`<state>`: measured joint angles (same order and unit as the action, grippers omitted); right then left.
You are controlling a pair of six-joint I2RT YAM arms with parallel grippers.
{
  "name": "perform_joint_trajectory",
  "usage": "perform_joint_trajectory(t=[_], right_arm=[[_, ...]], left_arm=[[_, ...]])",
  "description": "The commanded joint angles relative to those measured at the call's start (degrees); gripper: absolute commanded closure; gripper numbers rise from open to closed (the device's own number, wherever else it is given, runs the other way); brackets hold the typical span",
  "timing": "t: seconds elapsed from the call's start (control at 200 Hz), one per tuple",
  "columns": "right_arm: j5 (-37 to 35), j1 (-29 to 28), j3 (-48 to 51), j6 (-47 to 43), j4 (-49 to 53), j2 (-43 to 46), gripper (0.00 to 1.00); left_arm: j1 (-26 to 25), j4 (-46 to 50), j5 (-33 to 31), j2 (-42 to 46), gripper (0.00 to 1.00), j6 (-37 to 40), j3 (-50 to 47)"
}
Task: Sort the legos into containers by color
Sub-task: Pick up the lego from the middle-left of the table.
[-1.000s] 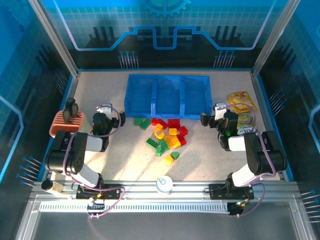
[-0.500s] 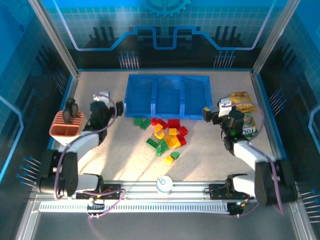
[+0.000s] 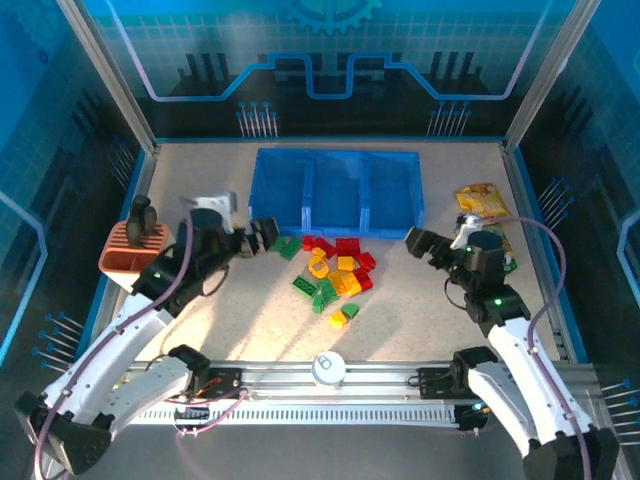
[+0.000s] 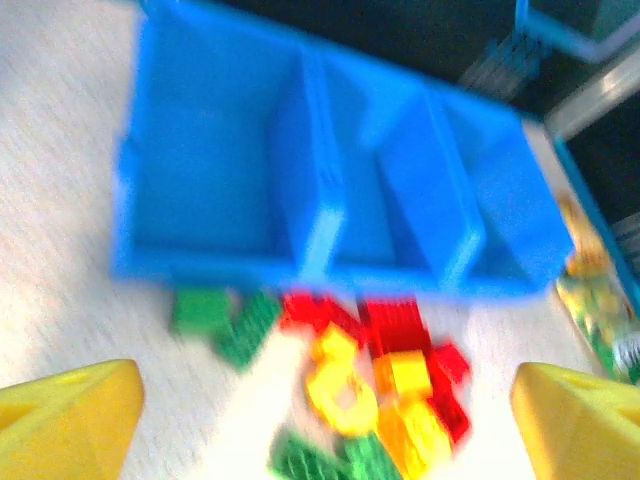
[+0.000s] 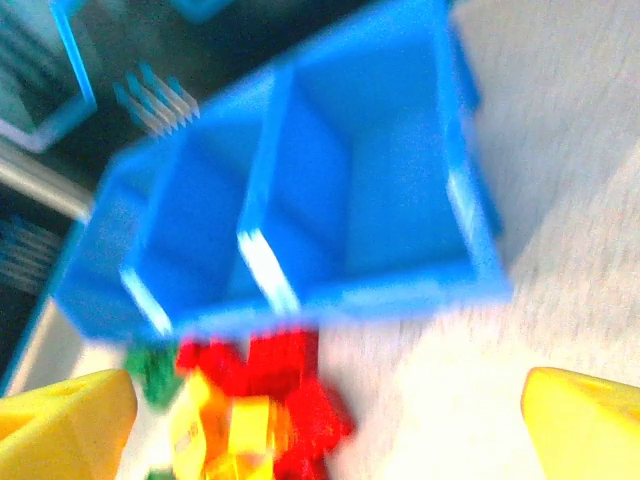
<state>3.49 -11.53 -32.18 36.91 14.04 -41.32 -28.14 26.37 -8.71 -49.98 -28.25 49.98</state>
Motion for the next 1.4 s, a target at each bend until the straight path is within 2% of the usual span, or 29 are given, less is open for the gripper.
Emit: perform_joint_trajectory(t=[0.0,0.12,0.26,0.38,0.495,0.715,0.9,1.126,1.396], right_arm=[[-1.63,-7.79,-6.07,-0.24,14.21,-2.19,0.00],[-9.58,-17.42,-10.89,-2.48,20.68,-6.73,0.00],[-16.56,-24.85,-16.22,-2.85,26.79,-12.56,0.00],[-17.14,-28.41,-17.76,-2.63,27.49,-15.95,0.03],[-16.99,-30.29,-17.19,-1.99,26.64,-17.78,0.07],[-16.87,-31.91,-12.65,1.38,23.53,-18.14,0.10],[-18.94,-31.97,-11.46,1.87,22.17,-19.69,0.11],[-17.70,-32.03,-14.67,1.40,23.13,-25.14,0.13],[-19.06,-32.01,-11.16,3.17,21.90,-21.05,0.13]], left_arm=[[-5.60,9.47,-3.32,-0.55,0.09,-6.18,-2.45],[-10.58,7.81,-2.81,-3.53,0.13,-9.35,-6.50],[-15.81,6.89,-4.40,-9.74,0.16,-9.74,-7.59],[-18.47,4.58,-3.59,-14.23,0.18,-9.36,-7.70],[-19.71,2.94,-1.78,-18.77,0.20,-9.54,-7.03],[-23.44,6.13,-3.06,-27.66,0.29,-9.72,-2.15],[-24.74,5.16,-1.06,-29.62,0.30,-11.56,-1.79],[-25.53,3.79,0.01,-33.55,0.31,-12.46,1.26],[-25.66,4.39,0.55,-40.21,0.40,-11.43,5.41]])
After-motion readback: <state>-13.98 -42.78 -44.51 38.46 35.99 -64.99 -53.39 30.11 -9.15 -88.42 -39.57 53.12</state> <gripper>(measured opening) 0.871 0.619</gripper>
